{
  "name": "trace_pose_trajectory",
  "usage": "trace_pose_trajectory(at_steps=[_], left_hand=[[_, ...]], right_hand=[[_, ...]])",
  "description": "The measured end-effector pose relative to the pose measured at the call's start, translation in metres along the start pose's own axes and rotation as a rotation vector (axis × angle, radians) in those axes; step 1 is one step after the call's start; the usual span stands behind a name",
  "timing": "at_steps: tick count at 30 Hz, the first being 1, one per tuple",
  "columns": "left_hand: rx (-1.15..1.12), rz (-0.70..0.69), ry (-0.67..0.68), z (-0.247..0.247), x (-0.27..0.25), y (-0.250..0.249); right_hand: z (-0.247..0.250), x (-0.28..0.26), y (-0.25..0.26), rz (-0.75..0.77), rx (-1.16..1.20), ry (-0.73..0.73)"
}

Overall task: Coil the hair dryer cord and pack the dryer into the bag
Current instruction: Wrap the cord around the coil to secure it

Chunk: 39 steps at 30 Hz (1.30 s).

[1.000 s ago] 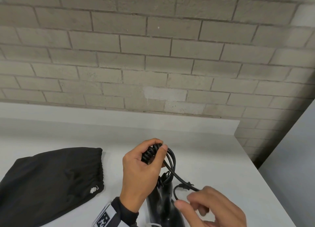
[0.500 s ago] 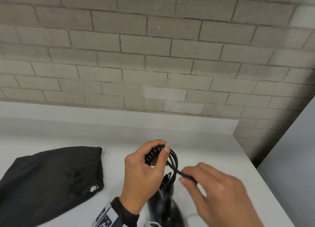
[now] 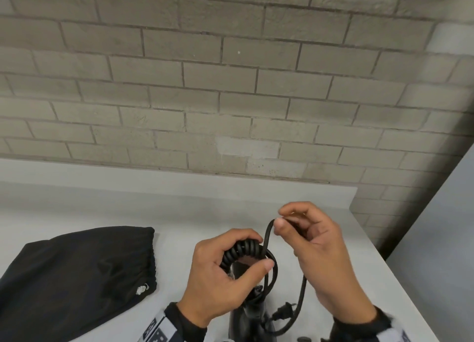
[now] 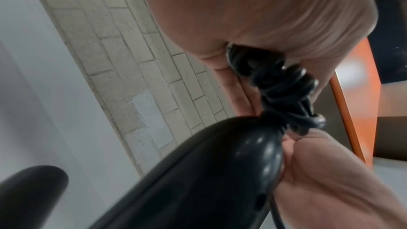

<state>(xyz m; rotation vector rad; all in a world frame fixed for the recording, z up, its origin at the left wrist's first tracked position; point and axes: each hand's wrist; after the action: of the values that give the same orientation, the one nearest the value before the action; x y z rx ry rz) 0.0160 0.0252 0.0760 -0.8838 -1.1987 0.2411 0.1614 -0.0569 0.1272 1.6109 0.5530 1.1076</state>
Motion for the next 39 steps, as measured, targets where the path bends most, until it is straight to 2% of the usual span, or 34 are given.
trace_pose_trajectory(at_steps=[2,6,11,15,25,28,31,33,35,37,39], left_hand=[[0.019,0.006,-0.030,0.001,-0.001,0.001],[0.049,-0.022,-0.072,-0.001,-0.002,0.000],[0.123,-0.010,-0.168,-0.005,-0.002,0.001],[0.207,-0.028,-0.204,-0.006,0.001,-0.002],[-0.004,0.334,-0.121,-0.008,0.007,-0.013],[-0.048,0.395,-0.151,-0.009,0.008,-0.015],[-0.050,0.418,-0.211,-0.010,0.009,-0.014],[-0.038,0.418,-0.238,-0.012,0.010,-0.014],[-0.027,0.402,-0.265,-0.016,0.010,-0.016],[-0.009,0.390,-0.304,-0.019,0.009,-0.016],[0.001,0.382,-0.356,-0.020,0.008,-0.015]], right_hand=[[-0.006,-0.004,-0.007,-0.068,0.047,-0.025],[-0.010,-0.015,-0.020,-0.088,-0.034,-0.008],[-0.015,-0.041,-0.039,-0.138,-0.108,0.147],[-0.016,-0.046,-0.040,-0.135,-0.127,0.099],[-0.014,-0.042,-0.030,-0.072,-0.206,0.083],[-0.015,-0.042,-0.028,-0.069,-0.234,0.030],[-0.018,-0.044,-0.034,0.017,-0.364,-0.087],[-0.022,-0.045,-0.039,0.170,-0.507,-0.170],[-0.030,-0.045,-0.041,0.280,-0.594,-0.178],[-0.037,-0.048,-0.043,0.320,-0.620,-0.185],[-0.042,-0.050,-0.042,0.290,-0.615,-0.209]])
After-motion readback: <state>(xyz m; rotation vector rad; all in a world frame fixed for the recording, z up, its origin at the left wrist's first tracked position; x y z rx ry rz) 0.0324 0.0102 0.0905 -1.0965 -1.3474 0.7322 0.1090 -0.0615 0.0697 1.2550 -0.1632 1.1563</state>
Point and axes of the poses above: each hand's wrist, its own x-axis towards the middle knuckle, its own z-axis out of the back of the hand, y = z × x, and after that the axes turned 2 degrees about x, right-handed
